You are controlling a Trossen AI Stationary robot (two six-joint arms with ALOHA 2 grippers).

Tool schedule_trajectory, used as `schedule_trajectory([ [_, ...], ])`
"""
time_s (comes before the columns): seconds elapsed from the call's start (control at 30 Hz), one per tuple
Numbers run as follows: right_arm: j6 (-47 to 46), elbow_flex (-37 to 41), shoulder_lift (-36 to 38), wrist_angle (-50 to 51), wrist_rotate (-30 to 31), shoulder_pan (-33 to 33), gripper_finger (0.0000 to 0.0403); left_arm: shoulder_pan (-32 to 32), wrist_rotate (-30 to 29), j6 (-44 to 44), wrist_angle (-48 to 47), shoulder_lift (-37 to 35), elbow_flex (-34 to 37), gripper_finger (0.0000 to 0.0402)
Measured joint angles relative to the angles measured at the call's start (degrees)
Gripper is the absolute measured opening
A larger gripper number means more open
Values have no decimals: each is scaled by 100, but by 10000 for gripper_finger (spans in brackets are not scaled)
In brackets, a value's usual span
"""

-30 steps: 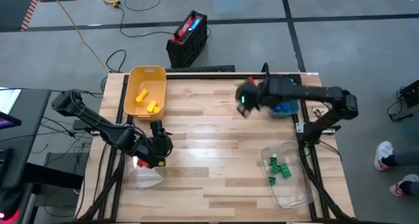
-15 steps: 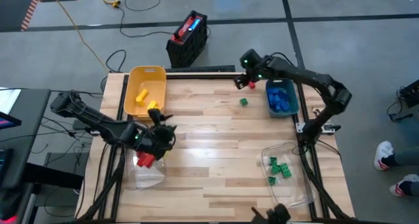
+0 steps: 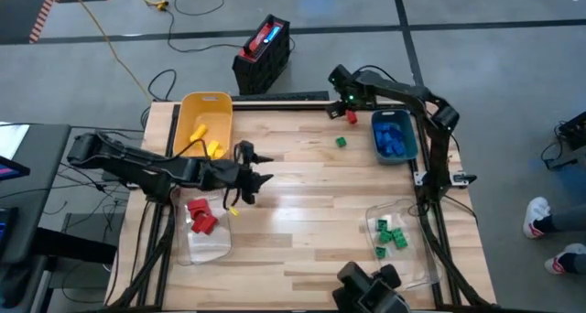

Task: Sort blocks
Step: Put the red wooden block into the left transparent bin

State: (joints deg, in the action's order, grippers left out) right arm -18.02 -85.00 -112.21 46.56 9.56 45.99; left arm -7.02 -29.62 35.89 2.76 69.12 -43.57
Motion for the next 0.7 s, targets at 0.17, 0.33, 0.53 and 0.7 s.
schedule_trajectory([
  [0.17,-152,-219,-223,182,16,109,240,606,1842,288,1065,1,340,236],
  [0.33,-302,-274,-260,280,22,132,240,1152,2980,290,1902,2,807,236],
  [0.53,-181,-511,-255,745,294,-92,240,1518,3292,292,2201,2,1062,236],
  [0.7,-463,-885,-240,1029,853,-380,240,1660,3814,334,2568,0,1062,236],
])
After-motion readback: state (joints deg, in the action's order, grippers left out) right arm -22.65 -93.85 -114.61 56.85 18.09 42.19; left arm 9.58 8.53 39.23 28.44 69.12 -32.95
